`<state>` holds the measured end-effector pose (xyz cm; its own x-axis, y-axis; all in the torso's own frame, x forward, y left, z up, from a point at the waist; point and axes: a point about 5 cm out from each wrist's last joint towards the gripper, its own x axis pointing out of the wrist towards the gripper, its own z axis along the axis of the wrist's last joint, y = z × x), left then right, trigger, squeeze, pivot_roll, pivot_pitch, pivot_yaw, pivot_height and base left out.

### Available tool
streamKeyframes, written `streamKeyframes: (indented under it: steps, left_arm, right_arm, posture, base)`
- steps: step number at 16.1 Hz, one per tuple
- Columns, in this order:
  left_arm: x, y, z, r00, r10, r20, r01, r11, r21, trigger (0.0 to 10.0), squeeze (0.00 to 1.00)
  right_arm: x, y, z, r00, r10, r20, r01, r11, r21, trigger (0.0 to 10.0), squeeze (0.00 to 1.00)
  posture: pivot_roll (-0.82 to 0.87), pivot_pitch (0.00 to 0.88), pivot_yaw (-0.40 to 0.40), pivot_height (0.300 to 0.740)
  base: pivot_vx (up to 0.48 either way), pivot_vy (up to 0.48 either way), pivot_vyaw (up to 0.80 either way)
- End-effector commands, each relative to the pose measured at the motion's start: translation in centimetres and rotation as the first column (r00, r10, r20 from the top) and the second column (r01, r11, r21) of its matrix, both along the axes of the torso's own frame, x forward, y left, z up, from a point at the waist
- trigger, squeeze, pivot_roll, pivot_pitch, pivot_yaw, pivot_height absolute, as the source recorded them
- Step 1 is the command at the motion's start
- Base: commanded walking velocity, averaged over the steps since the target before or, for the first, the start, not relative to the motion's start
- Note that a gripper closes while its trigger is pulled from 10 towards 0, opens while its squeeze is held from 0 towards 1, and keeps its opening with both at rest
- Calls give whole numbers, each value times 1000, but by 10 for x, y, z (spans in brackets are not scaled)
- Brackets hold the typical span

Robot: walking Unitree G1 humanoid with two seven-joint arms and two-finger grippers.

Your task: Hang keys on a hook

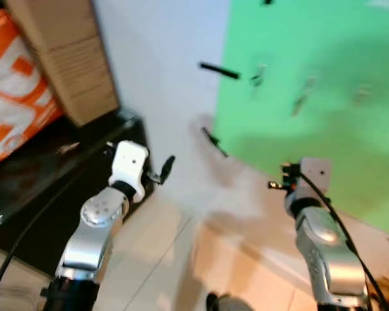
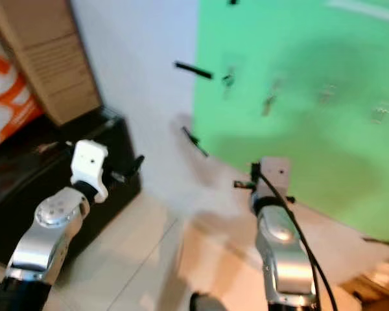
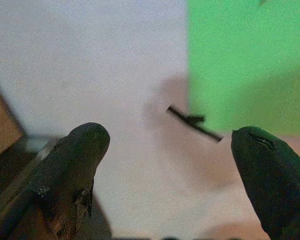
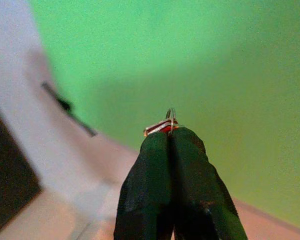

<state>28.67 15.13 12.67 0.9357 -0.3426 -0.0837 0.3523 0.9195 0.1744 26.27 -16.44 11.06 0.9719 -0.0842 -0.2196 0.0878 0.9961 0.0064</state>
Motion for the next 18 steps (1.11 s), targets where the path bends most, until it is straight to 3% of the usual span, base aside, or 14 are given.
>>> streamKeyframes:
  steps: [1,5,8,14,18]
  left_arm:
    - [2,4,1,1000,11,8,-11,1000,23,10000,0]
    - [0,6,1,1000,12,19,-12,999,43,10000,0]
    - [2,6,2,1000,20,22,-21,999,36,10000,0]
    - [5,5,3,1000,19,19,-19,1000,16,10000,0]
    - [4,6,5,1000,3,27,-3,1000,14,10000,0]
  right_arm:
    - [4,6,6,999,22,33,-22,1000,4,10000,0]
    - [12,12,10,996,66,51,-66,998,1,10000,0]
    - [14,15,14,991,105,77,-105,994,-6,10000,0]
    - [17,14,19,988,111,108,-111,994,0,10000,0]
    - [20,16,21,986,111,126,-114,993,18,10000,0]
  posture:
    - [-60,0,26,740]
    - [-25,0,-4,740]
    - [-28,0,-6,740]
    - [-29,0,-6,740]
    - [-16,0,-12,740]
  base:
    - [0,0,-800]
    - [0,0,-703]
    - [0,-280,0]
    - [0,0,0]
    - [281,0,0]
